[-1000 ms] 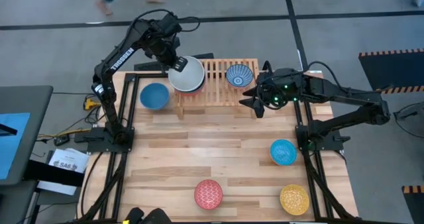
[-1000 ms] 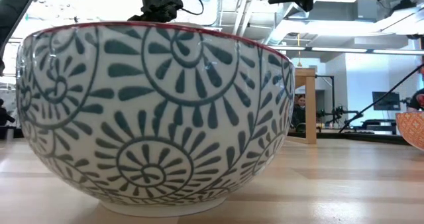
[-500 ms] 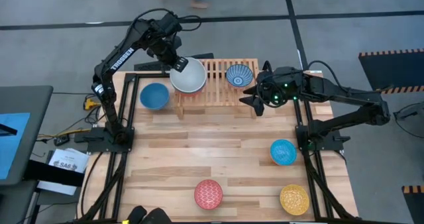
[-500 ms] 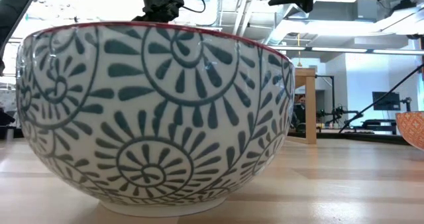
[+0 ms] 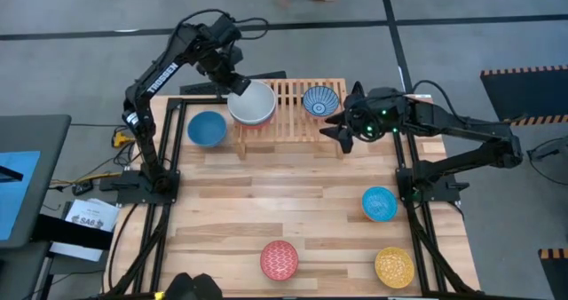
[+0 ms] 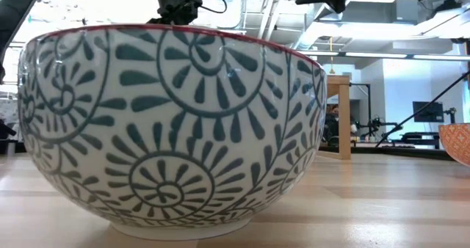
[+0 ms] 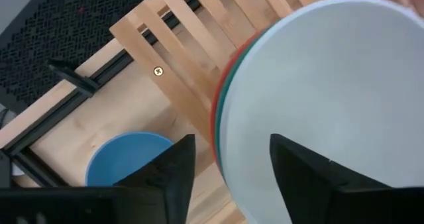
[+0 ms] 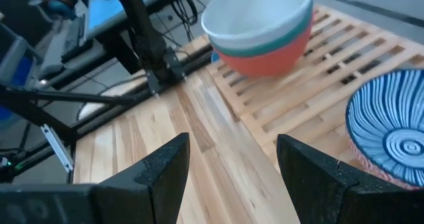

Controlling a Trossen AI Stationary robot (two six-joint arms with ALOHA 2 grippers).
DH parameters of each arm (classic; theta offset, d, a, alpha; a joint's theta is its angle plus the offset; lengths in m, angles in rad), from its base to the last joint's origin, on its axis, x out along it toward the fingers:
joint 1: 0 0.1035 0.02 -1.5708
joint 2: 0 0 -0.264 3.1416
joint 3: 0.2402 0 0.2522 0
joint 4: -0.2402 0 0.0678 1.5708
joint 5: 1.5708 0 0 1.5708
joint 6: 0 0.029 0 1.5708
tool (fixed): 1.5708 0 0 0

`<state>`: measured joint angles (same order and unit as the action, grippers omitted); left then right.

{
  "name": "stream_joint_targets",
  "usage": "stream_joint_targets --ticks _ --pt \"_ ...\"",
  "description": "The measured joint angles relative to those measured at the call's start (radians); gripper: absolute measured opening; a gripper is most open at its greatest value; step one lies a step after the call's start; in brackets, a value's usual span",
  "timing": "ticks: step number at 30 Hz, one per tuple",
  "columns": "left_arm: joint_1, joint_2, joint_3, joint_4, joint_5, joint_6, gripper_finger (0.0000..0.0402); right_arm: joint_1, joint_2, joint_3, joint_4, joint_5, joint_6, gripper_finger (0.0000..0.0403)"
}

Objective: Place and stack bowls onto a shelf
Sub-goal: Stack the small light blue bowl on top of the small blue bowl on the shelf

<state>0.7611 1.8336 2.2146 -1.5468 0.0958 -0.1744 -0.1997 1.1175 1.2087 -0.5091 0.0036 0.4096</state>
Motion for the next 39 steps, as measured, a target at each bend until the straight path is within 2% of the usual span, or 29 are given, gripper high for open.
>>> stream_joint_targets --ticks 7,14,19,25,28,31,36,39 --pt "0.045 -0.003 0.143 0.02 0.039 0.019 0.0194 -0.008 -0.008 0.0 0.151 0.008 -0.068 0.0253" --pt "0.061 -0.17 0.095 0.282 0.115 0.041 0.0194 -0.058 -0.008 0.0 0.21 0.026 -0.071 0.0253" --pt "0.005 -0.268 0.094 0.423 0.155 0.064 0.0194 -0.082 -0.008 0.0 0.233 0.025 -0.071 0.0253" --pt "-0.133 -0.317 0.061 0.542 0.159 0.135 0.0194 -0.085 -0.008 0.0 0.333 0.025 -0.072 0.0253" --pt "-0.205 -0.349 -0.084 0.649 0.16 0.131 0.0194 -0.084 -0.008 0.0 0.375 0.024 -0.079 0.0253" --pt "-0.273 -0.417 -0.321 0.844 0.16 0.082 0.0194 -0.085 -0.008 0.0 0.388 0.024 -0.09 0.0253" --pt "-0.368 -0.58 -0.773 1.403 0.13 -0.053 0.0194 -0.081 -0.021 0.0 0.364 0.019 -0.144 0.0253" --pt "-0.408 -0.664 -0.99 1.665 0.103 -0.096 0.0195 -0.08 -0.027 -0.002 0.348 -0.003 -0.156 0.0253"
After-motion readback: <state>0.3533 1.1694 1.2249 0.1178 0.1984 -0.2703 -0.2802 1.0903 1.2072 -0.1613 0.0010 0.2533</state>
